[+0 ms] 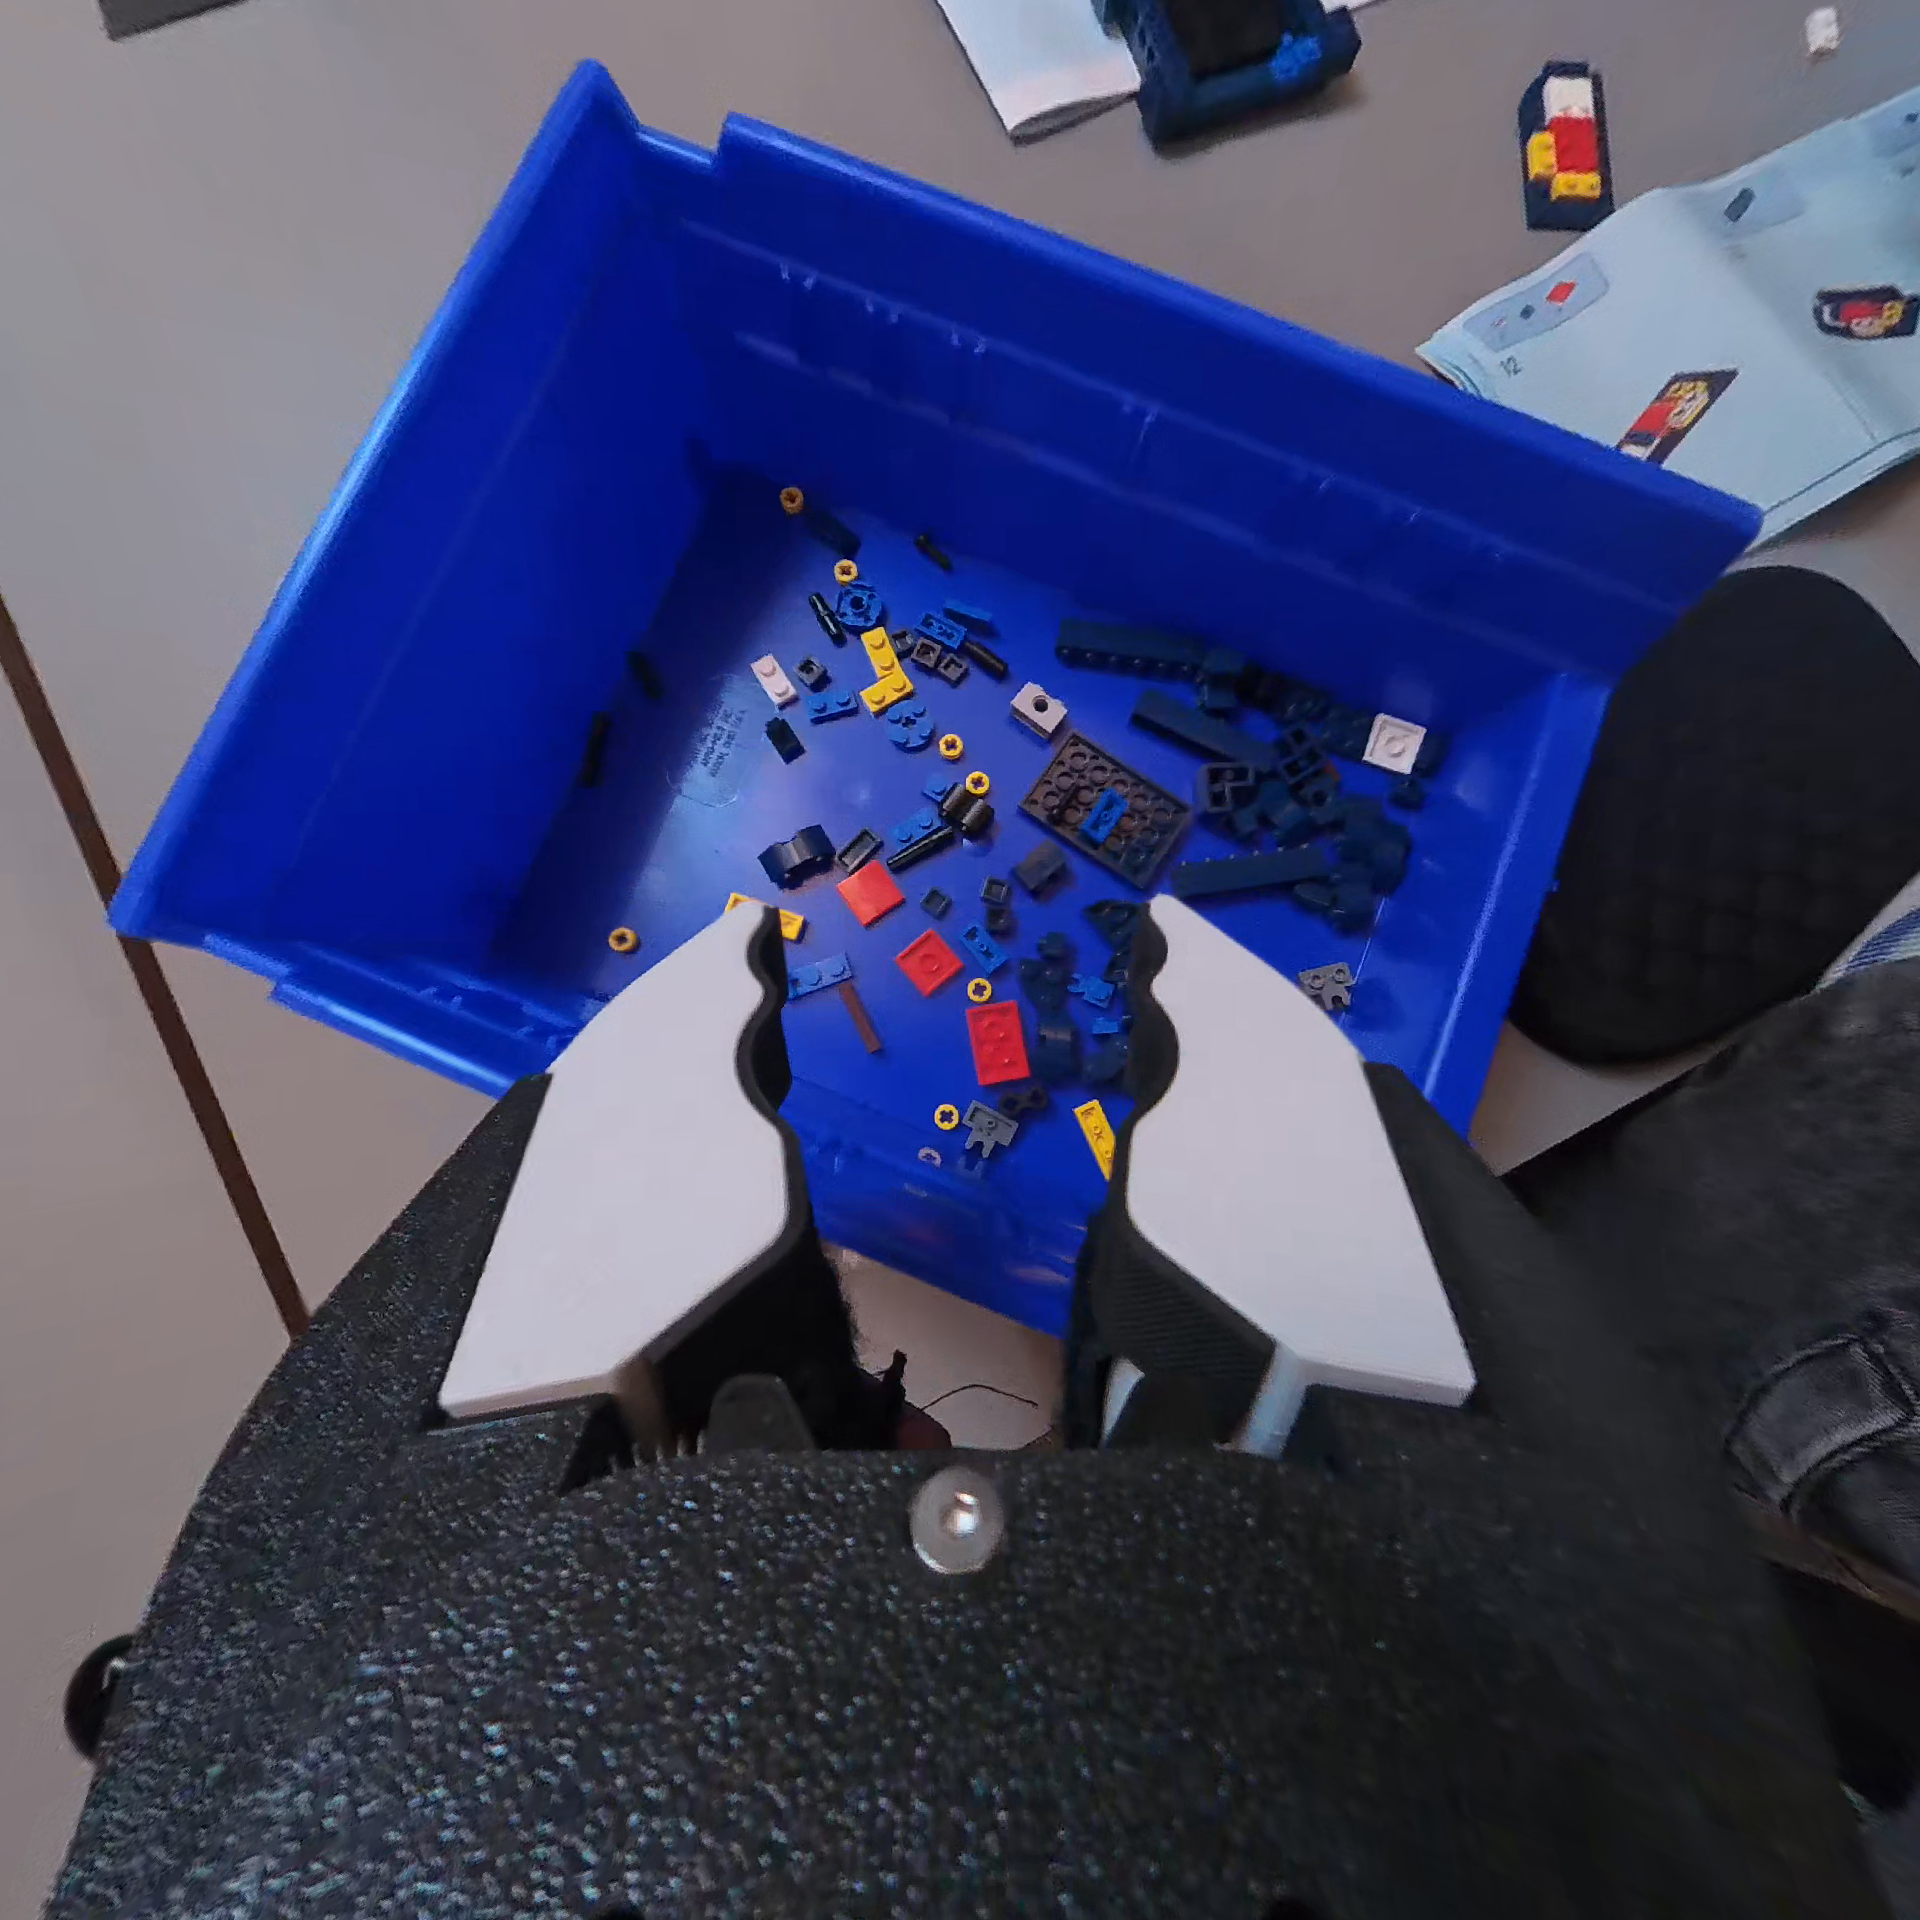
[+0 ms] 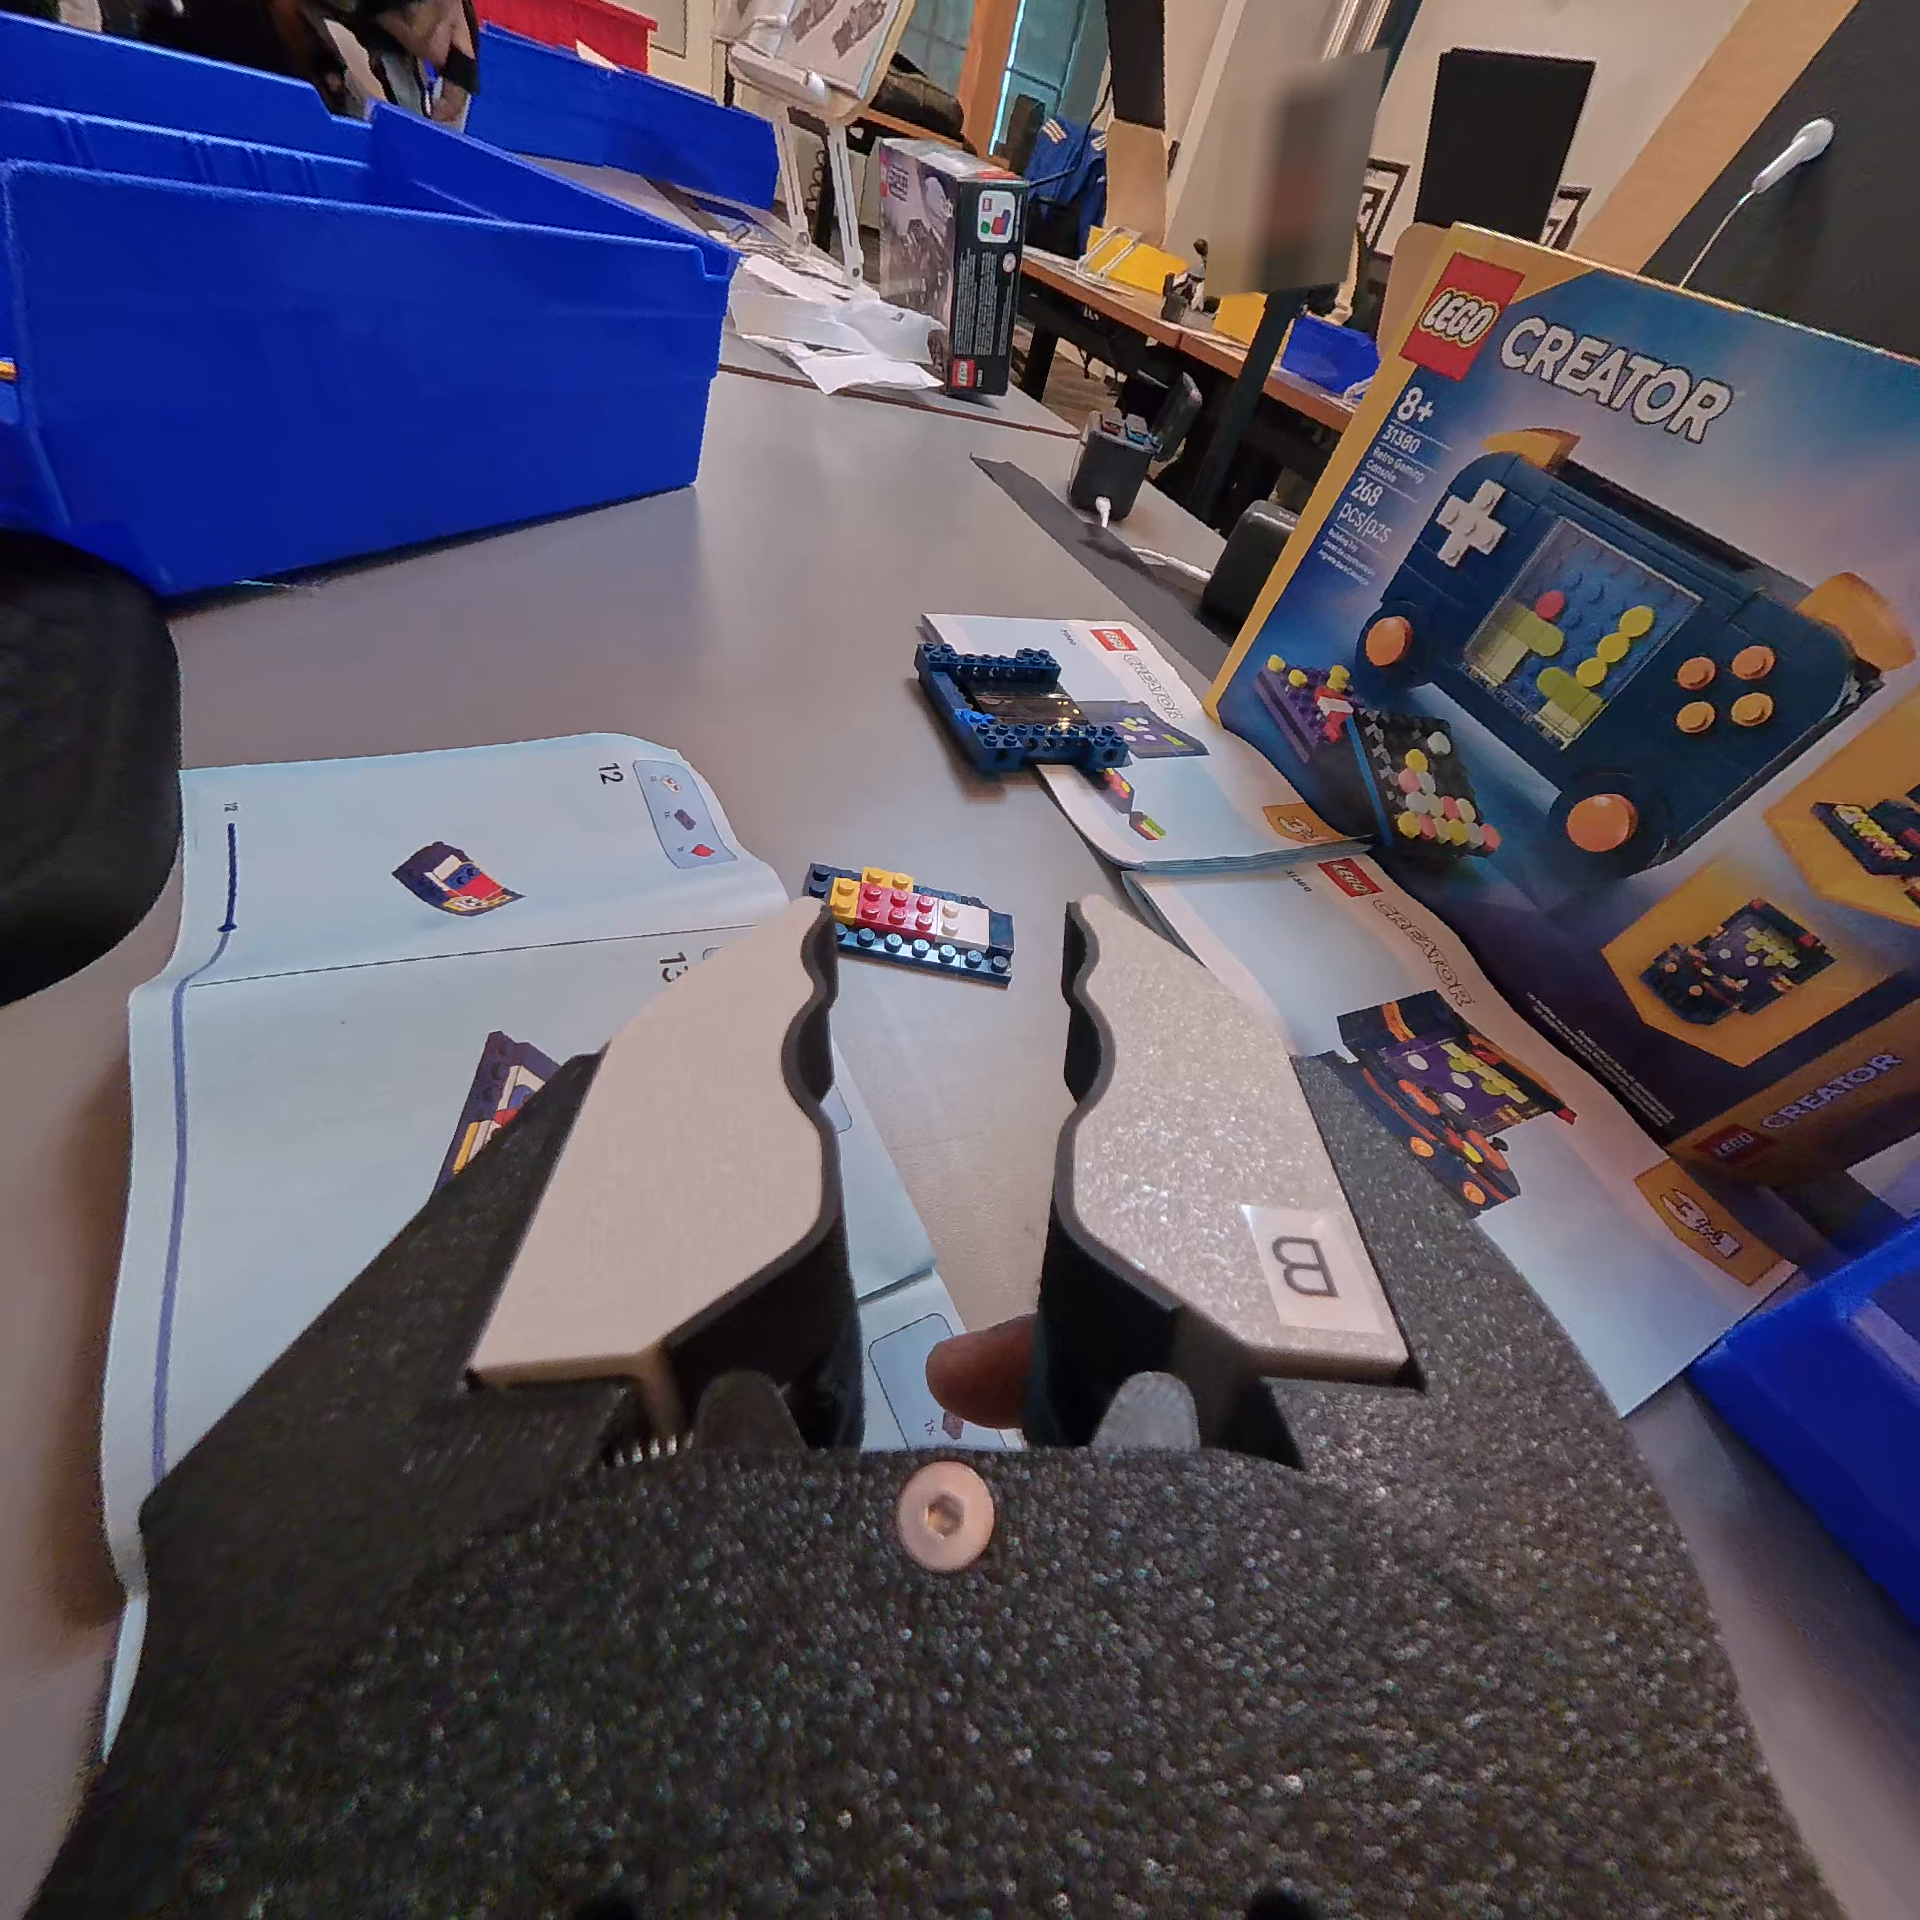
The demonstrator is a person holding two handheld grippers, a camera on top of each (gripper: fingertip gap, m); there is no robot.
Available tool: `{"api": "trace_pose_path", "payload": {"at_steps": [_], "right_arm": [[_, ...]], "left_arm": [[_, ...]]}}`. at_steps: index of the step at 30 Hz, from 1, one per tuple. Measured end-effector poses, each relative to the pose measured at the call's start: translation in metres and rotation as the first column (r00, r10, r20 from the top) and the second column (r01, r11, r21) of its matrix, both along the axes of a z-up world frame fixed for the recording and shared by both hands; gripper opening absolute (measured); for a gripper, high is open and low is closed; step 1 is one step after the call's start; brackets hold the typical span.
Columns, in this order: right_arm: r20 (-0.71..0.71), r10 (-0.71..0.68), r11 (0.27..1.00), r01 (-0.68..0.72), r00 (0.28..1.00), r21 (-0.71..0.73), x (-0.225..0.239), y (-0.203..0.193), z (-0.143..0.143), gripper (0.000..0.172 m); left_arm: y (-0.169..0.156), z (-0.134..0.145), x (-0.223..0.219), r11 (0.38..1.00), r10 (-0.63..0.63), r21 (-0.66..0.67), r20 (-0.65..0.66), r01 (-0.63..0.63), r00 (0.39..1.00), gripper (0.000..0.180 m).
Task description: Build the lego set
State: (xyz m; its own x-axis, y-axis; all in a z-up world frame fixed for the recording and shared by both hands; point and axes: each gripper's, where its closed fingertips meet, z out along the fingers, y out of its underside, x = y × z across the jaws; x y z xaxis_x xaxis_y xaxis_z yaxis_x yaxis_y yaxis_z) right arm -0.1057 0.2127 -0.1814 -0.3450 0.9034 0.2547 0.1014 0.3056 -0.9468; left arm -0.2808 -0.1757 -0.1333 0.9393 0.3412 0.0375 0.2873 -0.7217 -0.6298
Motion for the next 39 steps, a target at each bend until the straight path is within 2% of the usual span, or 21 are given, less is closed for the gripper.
{"api": "trace_pose_path", "payload": {"at_steps": [5,9,14,17,19,21,23,25,28,30,33,35,37,39], "right_arm": [[0.001,0.007,1.0,-0.007,1.0,0.012,0.001,-0.001,-0.001,0.042],[0.005,0.017,1.0,-0.017,1.0,0.019,0.001,-0.003,-0.002,0.042],[0.005,0.026,0.999,-0.026,1.0,0.019,0.002,-0.003,-0.002,0.042],[0.003,0.031,0.999,-0.031,1.0,0.02,0.003,-0.003,-0.001,0.042],[0.0,0.034,0.999,-0.034,0.999,0.019,0.004,-0.003,-0.001,0.042],[-0.001,0.039,0.999,-0.039,0.999,0.021,0.004,-0.004,-0.001,0.042],[-0.003,0.042,0.999,-0.041,0.999,0.027,0.005,-0.004,-0.001,0.042],[-0.003,0.042,0.999,-0.042,0.999,0.03,0.006,-0.004,-0.001,0.041],[-0.002,0.043,0.999,-0.042,0.999,0.026,0.007,-0.003,-0.001,0.041],[-0.002,0.043,0.999,-0.043,0.999,0.025,0.007,-0.003,-0.001,0.041],[0.0,0.047,0.999,-0.047,0.999,0.026,0.007,-0.003,-0.001,0.041],[0.002,0.05,0.998,-0.05,0.999,0.03,0.007,-0.004,-0.001,0.041],[0.001,0.051,0.998,-0.051,0.999,0.033,0.007,-0.004,-0.001,0.041],[0.002,0.054,0.998,-0.054,0.999,0.033,0.007,-0.004,-0.001,0.041]], "left_arm": [[0.006,-0.015,0.003,0.994,-0.052,-0.095,0.021,0.054,0.998,0.059],[0.007,-0.02,-0.005,0.989,-0.031,-0.148,-0.027,0.027,0.999,0.064],[0.03,-0.032,0.019,0.974,-0.184,-0.116,0.107,0.196,0.977,0.074],[0.042,-0.039,0.016,0.96,-0.227,-0.14,0.11,0.241,0.968,0.076],[0.048,-0.046,0.004,0.948,-0.23,-0.209,0.071,0.24,0.971,0.071],[0.043,-0.055,-0.015,0.913,-0.23,-0.341,0.023,0.224,0.973,0.058],[0.041,-0.058,-0.026,0.874,-0.291,-0.407,-0.004,0.264,0.957,0.053],[0.046,-0.056,-0.026,0.866,-0.343,-0.384,0.007,0.319,0.939,0.053],[0.05,-0.052,-0.023,0.86,-0.389,-0.34,0.046,0.38,0.92,0.065],[0.055,-0.046,-0.018,0.861,-0.433,-0.278,0.04,0.426,0.9,0.059],[0.048,-0.045,-0.035,0.865,-0.406,-0.327,-0.011,0.38,0.914,0.012],[0.047,-0.048,-0.042,0.868,-0.378,-0.343,0.011,0.358,0.926,0.01],[0.049,-0.054,-0.043,0.845,-0.424,-0.349,0.028,0.406,0.905,0.01],[0.047,-0.059,-0.053,0.81,-0.472,-0.398,-0.009,0.43,0.881,0.01]]}}
